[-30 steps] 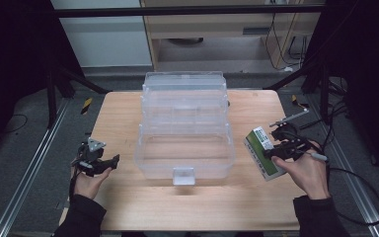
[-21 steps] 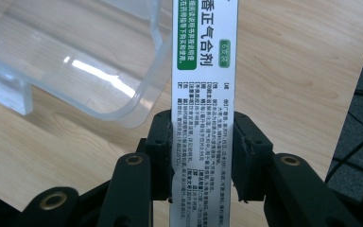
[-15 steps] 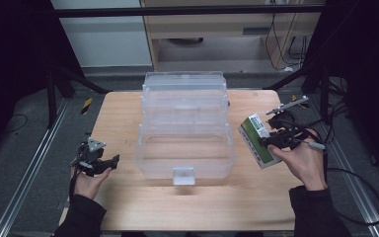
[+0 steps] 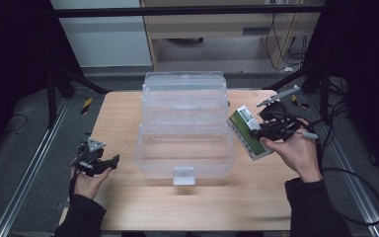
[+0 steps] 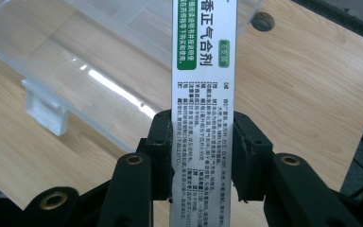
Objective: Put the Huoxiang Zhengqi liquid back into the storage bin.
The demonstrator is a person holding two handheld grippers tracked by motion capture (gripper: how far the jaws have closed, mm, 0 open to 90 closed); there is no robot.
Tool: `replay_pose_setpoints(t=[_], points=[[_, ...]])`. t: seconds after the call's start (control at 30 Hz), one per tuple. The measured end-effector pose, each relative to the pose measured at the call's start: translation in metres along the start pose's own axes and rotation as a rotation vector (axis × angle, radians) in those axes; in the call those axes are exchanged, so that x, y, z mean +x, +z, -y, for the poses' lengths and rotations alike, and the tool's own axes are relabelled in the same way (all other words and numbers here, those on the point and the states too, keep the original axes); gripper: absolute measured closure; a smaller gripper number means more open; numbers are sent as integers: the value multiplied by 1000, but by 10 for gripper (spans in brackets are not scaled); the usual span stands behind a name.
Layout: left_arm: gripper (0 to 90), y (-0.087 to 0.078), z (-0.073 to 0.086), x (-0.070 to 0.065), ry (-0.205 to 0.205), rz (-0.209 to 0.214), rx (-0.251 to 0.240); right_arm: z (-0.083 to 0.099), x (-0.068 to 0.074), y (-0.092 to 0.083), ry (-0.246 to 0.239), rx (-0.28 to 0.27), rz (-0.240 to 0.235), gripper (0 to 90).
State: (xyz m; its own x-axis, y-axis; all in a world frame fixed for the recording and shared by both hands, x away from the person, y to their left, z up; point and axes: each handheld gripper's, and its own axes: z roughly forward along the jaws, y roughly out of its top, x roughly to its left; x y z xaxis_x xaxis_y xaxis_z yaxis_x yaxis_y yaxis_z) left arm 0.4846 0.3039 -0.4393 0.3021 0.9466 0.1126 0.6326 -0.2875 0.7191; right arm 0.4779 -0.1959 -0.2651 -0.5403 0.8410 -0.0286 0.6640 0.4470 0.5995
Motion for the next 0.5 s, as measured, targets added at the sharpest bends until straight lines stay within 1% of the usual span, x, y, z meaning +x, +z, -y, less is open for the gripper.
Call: replay_pose_setpoints(t=[0.1, 0.13, 0.27, 0.5], points=[[349, 0, 0, 0, 0, 2, 2, -5, 0, 2, -24, -3, -16, 644], [348, 0, 0, 0, 1, 2, 2, -7, 0, 2, -35, -5, -17, 644], [348, 0, 0, 1, -1, 2, 1, -13, 1, 5, -54, -8, -19, 644], [348, 0, 0, 1, -4, 2, 0, -23, 6, 11, -117, -11, -70, 645]])
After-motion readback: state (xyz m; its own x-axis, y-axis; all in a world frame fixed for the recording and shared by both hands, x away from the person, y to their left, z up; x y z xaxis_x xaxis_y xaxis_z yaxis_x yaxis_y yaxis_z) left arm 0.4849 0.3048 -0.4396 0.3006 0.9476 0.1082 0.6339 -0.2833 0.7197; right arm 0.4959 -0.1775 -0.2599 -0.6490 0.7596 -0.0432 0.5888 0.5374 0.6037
